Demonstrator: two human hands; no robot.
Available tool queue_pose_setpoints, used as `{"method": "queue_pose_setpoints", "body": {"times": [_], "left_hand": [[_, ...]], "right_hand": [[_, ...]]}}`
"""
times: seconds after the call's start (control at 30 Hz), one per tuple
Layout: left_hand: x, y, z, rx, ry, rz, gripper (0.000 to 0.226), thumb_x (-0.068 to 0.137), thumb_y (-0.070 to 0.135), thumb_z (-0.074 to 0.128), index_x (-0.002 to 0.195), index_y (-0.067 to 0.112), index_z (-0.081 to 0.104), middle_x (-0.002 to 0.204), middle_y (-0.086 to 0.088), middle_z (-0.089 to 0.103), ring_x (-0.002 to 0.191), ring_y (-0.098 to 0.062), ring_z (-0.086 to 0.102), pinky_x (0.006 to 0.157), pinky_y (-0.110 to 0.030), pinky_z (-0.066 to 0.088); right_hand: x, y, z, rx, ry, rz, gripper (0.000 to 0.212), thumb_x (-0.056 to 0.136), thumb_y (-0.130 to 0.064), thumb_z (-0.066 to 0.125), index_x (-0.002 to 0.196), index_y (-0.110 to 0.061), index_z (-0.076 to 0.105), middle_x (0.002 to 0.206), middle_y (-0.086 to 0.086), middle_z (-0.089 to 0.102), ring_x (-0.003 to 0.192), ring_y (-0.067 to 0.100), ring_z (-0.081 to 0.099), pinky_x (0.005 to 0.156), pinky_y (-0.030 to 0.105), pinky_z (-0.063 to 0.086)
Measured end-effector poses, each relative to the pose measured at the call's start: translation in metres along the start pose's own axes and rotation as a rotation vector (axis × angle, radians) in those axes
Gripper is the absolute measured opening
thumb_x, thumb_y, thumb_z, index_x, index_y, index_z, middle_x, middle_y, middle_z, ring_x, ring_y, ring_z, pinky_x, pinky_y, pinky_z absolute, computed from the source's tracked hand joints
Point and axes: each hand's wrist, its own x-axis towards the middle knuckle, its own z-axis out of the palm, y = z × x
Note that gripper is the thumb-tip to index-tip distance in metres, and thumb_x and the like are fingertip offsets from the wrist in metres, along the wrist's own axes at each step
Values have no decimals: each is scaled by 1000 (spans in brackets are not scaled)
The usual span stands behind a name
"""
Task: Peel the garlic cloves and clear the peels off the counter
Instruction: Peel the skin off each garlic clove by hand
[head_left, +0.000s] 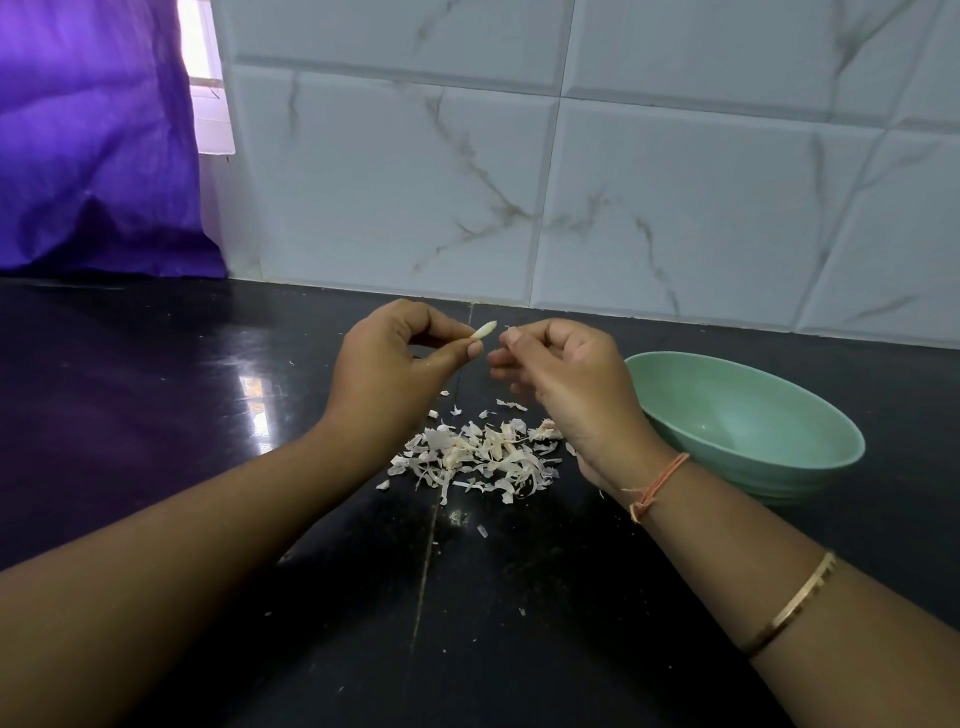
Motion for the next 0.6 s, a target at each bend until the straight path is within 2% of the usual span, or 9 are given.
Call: {"method": "queue_pose_setpoints", "body": {"times": [0.07,0.13,0.23,0.33,0.5,0.6], "left_hand": [[0,-1,1,-15,-5,-6,17,76,21,74,69,32,64,78,13,66,73,9,58,64,-11,47],[-1,-2,1,-9,-9,-6,16,75,21,75,70,32,64,79,12,66,73,9,58,65,-13,47],[-1,-2,2,-3,-13,-9,16,75,22,75,69,32,64,77,13,66,73,9,58,64,-14,48],[-2,-2,2,-13,-26,-22,16,73,23,76,67,32,64,76,13,66,73,8,59,64,-13,47],[-3,0,3,-13,-73,-53,14,72,24,77,67,29,65,76,11,68,74,1,61,62,-7,45],[-3,-1,4,-17,-102,-92,14,74,23,76,67,29,65,74,9,69,72,-5,64,64,-13,48]], "right_hand": [[1,1,1,-44,32,-40,21,90,-5,53,79,-18,65,82,7,70,79,23,69,77,36,56],[0,0,3,55,17,-20,24,91,3,47,84,-15,62,85,7,67,74,16,68,75,29,58],[-1,-3,2,135,-16,-21,15,93,-2,50,90,-12,61,82,7,67,68,10,66,70,24,57],[-1,-2,2,129,-32,-47,10,89,-5,58,89,-13,63,78,6,68,68,10,64,70,25,57],[1,1,1,65,-22,-87,12,85,-2,63,82,-14,64,73,7,68,65,10,64,68,25,55],[2,-1,0,-156,56,-227,10,82,-7,66,78,-16,65,72,2,68,67,8,64,68,26,56]]}}
